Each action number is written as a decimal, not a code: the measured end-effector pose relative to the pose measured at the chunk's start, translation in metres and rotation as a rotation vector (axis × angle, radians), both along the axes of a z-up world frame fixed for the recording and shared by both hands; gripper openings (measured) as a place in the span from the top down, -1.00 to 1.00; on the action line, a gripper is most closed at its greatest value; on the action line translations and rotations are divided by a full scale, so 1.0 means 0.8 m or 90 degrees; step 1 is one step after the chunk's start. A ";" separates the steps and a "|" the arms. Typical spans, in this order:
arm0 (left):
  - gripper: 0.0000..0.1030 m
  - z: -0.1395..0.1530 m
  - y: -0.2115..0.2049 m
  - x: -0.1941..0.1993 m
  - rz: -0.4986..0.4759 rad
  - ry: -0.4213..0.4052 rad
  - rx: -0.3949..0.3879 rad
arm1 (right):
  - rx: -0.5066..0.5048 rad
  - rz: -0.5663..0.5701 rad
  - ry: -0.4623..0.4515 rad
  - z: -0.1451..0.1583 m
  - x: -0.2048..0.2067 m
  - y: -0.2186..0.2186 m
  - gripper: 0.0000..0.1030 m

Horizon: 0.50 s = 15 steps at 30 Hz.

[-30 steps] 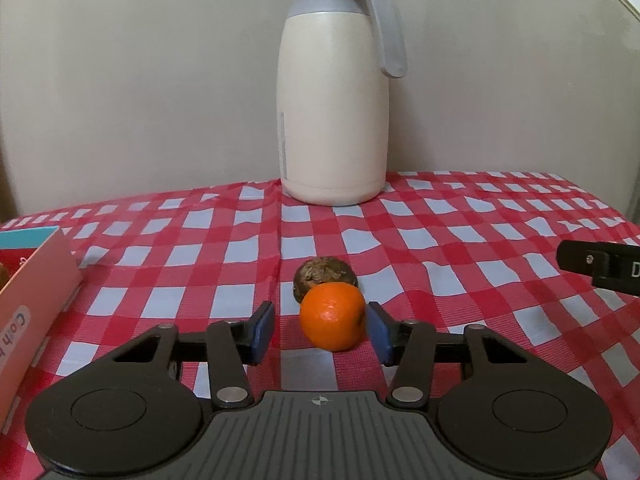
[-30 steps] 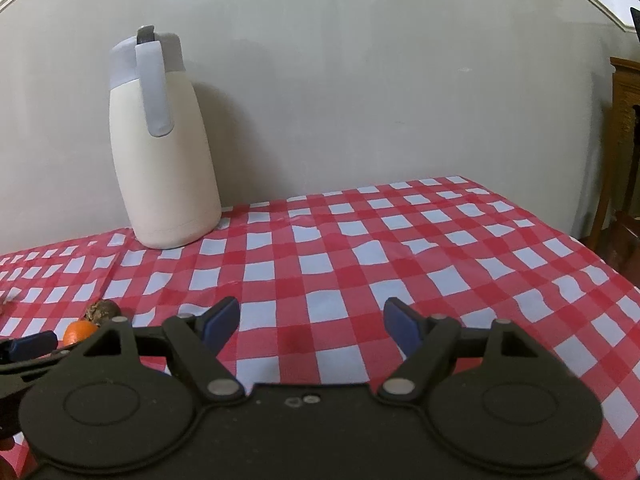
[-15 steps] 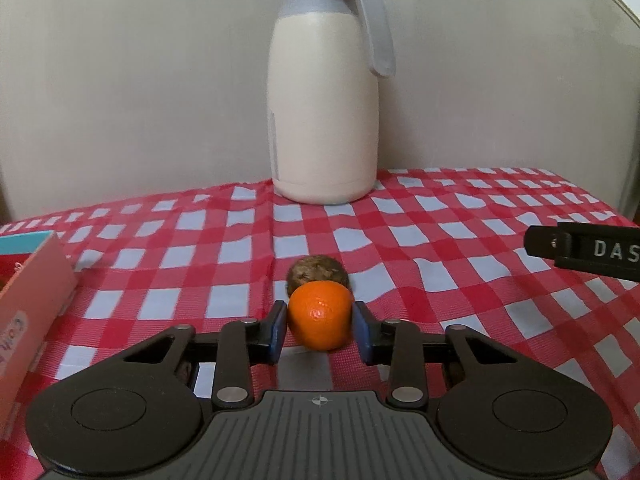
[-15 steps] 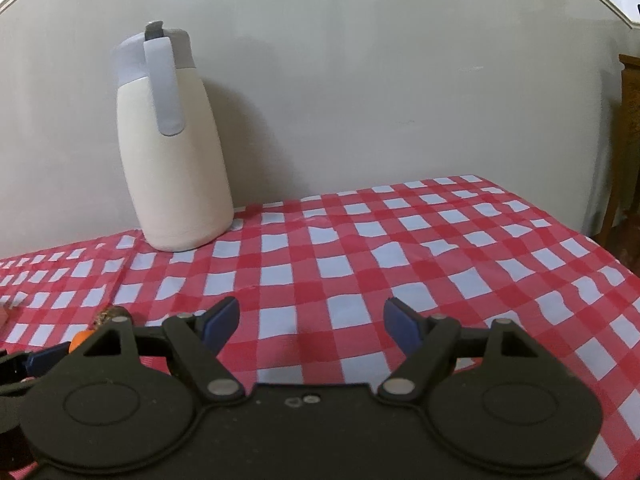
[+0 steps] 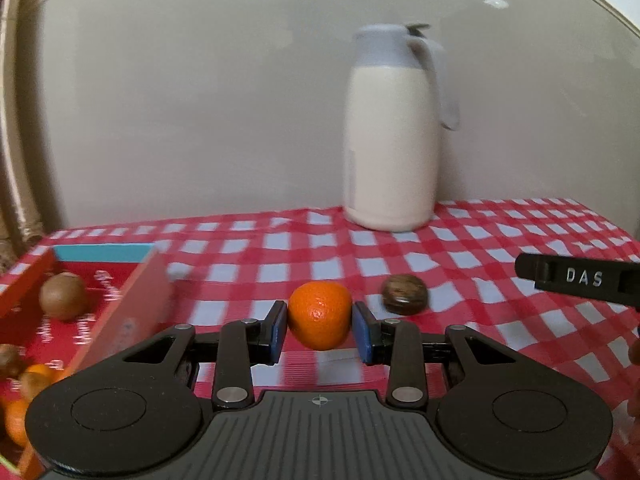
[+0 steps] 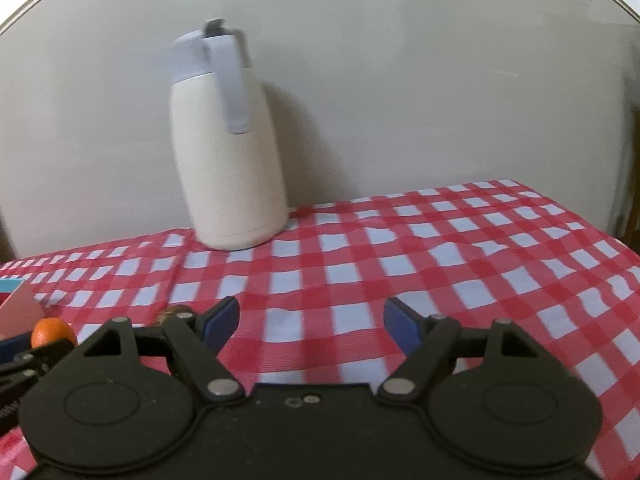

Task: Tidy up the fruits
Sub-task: 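Carry the tangerine with the left gripper into the box and open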

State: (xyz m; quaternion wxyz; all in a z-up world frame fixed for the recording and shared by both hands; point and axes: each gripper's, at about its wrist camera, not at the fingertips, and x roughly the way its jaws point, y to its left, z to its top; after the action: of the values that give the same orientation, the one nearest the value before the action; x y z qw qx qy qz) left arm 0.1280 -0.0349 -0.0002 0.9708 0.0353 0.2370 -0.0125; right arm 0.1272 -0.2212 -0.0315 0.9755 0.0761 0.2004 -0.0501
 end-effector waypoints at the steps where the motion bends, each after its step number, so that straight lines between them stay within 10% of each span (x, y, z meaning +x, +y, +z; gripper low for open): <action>1: 0.31 0.002 0.008 -0.002 0.005 -0.002 0.000 | -0.002 0.006 0.000 0.000 0.000 0.007 -0.53; 15: 0.31 0.022 0.098 -0.032 0.075 -0.028 0.002 | -0.012 0.056 0.001 -0.002 0.006 0.076 -0.53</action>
State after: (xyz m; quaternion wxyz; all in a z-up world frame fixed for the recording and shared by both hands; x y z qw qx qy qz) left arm 0.1028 0.0438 0.0177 0.9748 0.0232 0.2169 0.0457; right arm 0.1317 -0.1606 -0.0327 0.9773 0.0577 0.2037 -0.0095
